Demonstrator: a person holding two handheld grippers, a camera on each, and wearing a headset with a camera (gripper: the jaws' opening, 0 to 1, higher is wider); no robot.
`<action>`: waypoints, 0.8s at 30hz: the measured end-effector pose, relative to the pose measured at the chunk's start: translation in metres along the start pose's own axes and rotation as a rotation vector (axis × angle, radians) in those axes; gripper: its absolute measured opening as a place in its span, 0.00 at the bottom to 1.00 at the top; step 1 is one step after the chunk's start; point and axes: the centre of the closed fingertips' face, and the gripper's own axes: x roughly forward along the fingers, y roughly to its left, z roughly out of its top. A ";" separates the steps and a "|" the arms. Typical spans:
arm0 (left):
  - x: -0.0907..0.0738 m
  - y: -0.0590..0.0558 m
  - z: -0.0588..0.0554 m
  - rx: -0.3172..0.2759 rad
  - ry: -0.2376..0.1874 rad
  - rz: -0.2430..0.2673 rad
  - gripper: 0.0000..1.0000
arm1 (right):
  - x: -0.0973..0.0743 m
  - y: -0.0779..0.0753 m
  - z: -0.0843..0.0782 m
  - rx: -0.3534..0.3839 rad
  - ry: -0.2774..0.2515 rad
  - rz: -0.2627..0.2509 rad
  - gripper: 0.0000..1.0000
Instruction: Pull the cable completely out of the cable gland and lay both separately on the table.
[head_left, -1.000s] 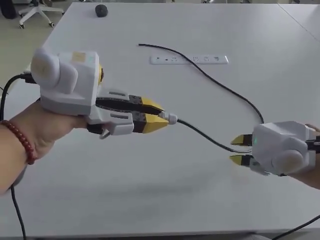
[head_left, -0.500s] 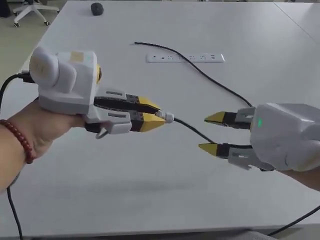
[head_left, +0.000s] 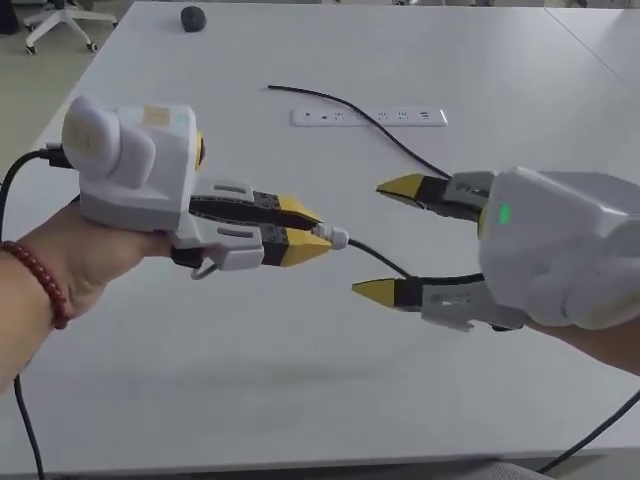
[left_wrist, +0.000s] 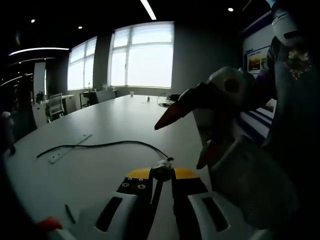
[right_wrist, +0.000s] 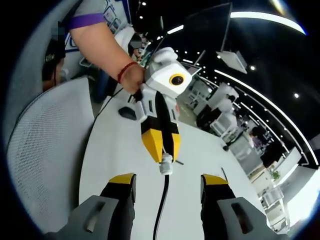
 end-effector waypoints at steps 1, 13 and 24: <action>0.000 0.000 0.000 -0.001 -0.001 -0.001 0.15 | 0.001 0.002 0.000 -0.002 0.008 0.013 0.44; 0.002 -0.005 0.001 0.003 -0.001 -0.018 0.15 | 0.014 0.002 -0.009 -0.054 0.075 0.049 0.17; 0.002 -0.004 0.003 0.002 -0.006 -0.018 0.15 | 0.015 0.003 -0.011 -0.081 0.091 0.060 0.03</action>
